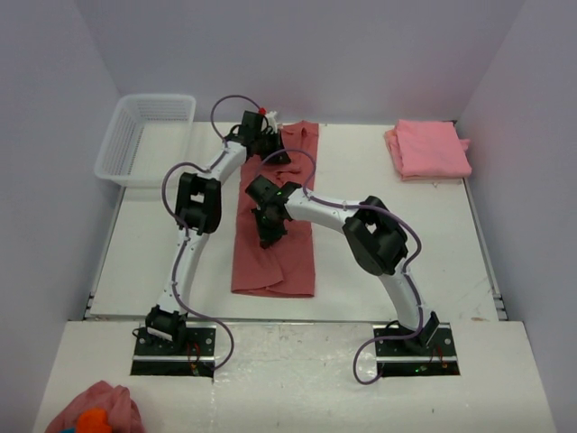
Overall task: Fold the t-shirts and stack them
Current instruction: Rotate the tshirt 90 degrees
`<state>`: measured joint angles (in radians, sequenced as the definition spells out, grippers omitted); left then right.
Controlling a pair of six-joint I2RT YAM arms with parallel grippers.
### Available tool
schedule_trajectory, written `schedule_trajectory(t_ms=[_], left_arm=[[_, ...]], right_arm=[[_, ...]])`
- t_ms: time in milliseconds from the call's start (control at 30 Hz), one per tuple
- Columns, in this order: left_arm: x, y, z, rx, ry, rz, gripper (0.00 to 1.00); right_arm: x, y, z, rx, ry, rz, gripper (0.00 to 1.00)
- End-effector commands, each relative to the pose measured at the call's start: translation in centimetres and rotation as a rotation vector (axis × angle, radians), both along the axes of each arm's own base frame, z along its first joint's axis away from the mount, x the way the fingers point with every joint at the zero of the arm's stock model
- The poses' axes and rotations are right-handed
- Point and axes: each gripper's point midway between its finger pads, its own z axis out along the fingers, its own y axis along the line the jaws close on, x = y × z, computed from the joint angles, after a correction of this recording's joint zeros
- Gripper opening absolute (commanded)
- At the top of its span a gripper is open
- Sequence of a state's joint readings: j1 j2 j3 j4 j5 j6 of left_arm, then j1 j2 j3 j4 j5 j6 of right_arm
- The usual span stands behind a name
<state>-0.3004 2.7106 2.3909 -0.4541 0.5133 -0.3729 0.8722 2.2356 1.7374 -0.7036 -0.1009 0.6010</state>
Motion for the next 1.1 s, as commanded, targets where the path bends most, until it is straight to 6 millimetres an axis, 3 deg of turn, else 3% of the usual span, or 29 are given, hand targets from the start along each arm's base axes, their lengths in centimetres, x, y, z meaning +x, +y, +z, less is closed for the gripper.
schedule_trajectory(t_ms=[0,33,67,100,133,167,200,267,300,333,367,433,500,533,600,633,667,733,800,833,867,900,933,967,1000,1033,1067], left_arm=[[-2.1,3.5,-4.2,0.209,0.070,0.068,0.08],[-1.6,3.8,-3.5,0.220,0.035,0.088,0.10],[-2.5,4.4,-4.2,0.253,0.044,0.090,0.13],[-2.0,5.0,-1.9,0.276,-0.013,0.116,0.14],[-2.5,5.4,-2.2,0.298,-0.018,0.118,0.17],[-2.3,5.8,-1.2,0.322,-0.043,0.140,0.17],[-2.1,6.1,1.1,0.327,-0.083,0.159,0.18],[-2.5,6.6,2.1,0.341,-0.110,0.184,0.22],[-2.3,7.0,4.8,0.335,-0.157,0.215,0.25],[-2.1,7.0,6.0,0.317,-0.184,0.237,0.28],[-2.4,7.3,6.3,0.318,-0.187,0.248,0.38],[-2.1,7.0,9.3,0.290,-0.244,0.248,0.54],[-1.6,6.7,10.6,0.292,-0.269,0.240,0.64],[-0.9,6.4,12.5,0.291,-0.305,0.230,0.72],[-0.5,6.2,11.8,0.315,-0.275,0.211,0.75],[0.8,5.9,14.9,0.298,-0.337,0.219,0.77],[1.2,6.0,14.0,0.318,-0.317,0.228,0.77],[1.2,6.1,16.3,0.307,-0.332,0.249,0.77],[0.6,6.2,17.3,0.286,-0.323,0.270,0.77],[-0.2,6.2,16.1,0.276,-0.287,0.269,0.77],[-2.1,5.8,16.9,0.252,-0.267,0.275,0.71],[-2.5,5.9,16.0,0.257,-0.238,0.277,0.65],[-3.0,5.7,15.7,0.261,-0.220,0.272,0.55],[-3.5,5.6,15.1,0.271,-0.199,0.273,0.39],[-4.3,5.3,13.9,0.290,-0.164,0.265,0.07],[-4.5,5.1,12.9,0.304,-0.149,0.259,0.00],[-4.7,4.9,12.2,0.313,-0.142,0.251,0.00]], right_arm=[[-1.5,-1.1,-1.7,-0.044,0.022,0.042,0.00],[-1.3,-1.1,-1.4,-0.042,0.007,0.047,0.00],[-1.2,-1.2,-1.2,-0.039,-0.006,0.057,0.00],[-1.3,-1.4,-1.3,-0.042,-0.008,0.064,0.00],[-1.2,-1.5,-0.7,-0.040,-0.025,0.063,0.00],[-1.2,-1.6,-0.3,-0.039,-0.036,0.070,0.00],[-1.3,-1.6,-0.1,-0.035,-0.042,0.077,0.02],[-1.1,-1.5,1.7,-0.020,-0.091,0.088,0.13],[-1.5,-1.5,2.2,-0.018,-0.109,0.101,0.21],[-1.5,-1.5,2.9,-0.020,-0.129,0.107,0.23],[-1.3,-1.5,4.5,-0.004,-0.166,0.105,0.26],[-1.7,-1.5,5.7,0.008,-0.180,0.117,0.34],[-1.3,-1.8,7.5,0.017,-0.226,0.110,0.38],[-1.2,-1.8,8.2,0.025,-0.240,0.117,0.40],[-1.2,-1.9,9.8,0.045,-0.257,0.120,0.42],[-1.4,-2.0,10.4,0.050,-0.264,0.125,0.42],[-1.4,-2.1,10.9,0.050,-0.278,0.123,0.43],[-1.0,-3.6,12.2,0.012,-0.322,0.100,0.46],[-1.1,-4.8,12.9,-0.023,-0.342,0.093,0.47],[-1.3,-5.6,12.8,-0.051,-0.341,0.092,0.47],[-1.2,-8.3,11.1,-0.116,-0.340,0.062,0.23],[-1.2,-8.4,11.6,-0.108,-0.348,0.059,0.22],[-1.2,-10.0,10.2,-0.131,-0.311,0.022,0.00],[-1.3,-10.5,9.7,-0.129,-0.293,0.009,0.00],[-1.1,-10.4,9.5,-0.103,-0.298,-0.009,0.00],[-1.6,-11.5,8.7,-0.113,-0.287,-0.022,0.00],[-1.6,-11.7,8.3,-0.108,-0.285,-0.028,0.00]])
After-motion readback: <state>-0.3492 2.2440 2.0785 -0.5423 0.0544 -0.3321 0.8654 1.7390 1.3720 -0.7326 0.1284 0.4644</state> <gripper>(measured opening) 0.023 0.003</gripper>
